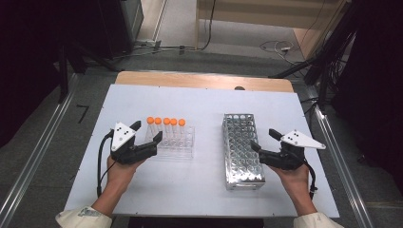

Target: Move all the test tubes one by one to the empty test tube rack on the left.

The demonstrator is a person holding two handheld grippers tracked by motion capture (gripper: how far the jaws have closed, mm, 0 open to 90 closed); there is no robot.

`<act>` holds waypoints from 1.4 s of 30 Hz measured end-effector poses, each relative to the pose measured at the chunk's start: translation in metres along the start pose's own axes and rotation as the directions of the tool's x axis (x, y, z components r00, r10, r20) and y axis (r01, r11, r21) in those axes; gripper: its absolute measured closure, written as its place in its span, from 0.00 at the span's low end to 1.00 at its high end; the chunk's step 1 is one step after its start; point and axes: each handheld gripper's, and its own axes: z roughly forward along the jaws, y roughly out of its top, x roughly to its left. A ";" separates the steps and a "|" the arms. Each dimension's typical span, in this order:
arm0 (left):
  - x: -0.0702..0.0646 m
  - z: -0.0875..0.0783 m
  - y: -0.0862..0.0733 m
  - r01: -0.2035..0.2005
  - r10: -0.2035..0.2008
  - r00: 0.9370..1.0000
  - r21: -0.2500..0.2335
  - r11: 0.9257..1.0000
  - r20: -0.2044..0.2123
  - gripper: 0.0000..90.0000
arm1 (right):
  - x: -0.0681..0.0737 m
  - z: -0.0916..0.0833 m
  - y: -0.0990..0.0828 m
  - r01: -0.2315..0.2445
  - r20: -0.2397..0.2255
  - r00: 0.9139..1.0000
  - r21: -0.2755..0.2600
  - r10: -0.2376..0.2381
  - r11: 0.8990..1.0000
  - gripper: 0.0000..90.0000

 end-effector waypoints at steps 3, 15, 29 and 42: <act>0.004 -0.006 -0.003 0.007 -0.007 1.000 0.000 1.000 -0.012 0.20 | -0.005 -0.004 -0.003 -0.004 0.013 1.000 0.004 0.004 1.000 0.18; 0.021 -0.025 -0.015 0.018 -0.017 0.997 0.014 1.000 -0.079 0.19 | -0.025 -0.023 -0.021 -0.020 0.084 0.996 0.024 0.017 1.000 0.18; 0.035 -0.042 -0.029 0.022 -0.015 0.990 0.046 0.999 -0.139 0.17 | -0.043 -0.041 -0.036 -0.044 0.157 0.987 0.028 0.039 0.999 0.18; 0.056 -0.060 -0.043 0.041 -0.024 0.978 0.080 0.996 -0.207 0.16 | -0.065 -0.066 -0.057 -0.092 0.291 0.954 0.055 0.072 0.994 0.18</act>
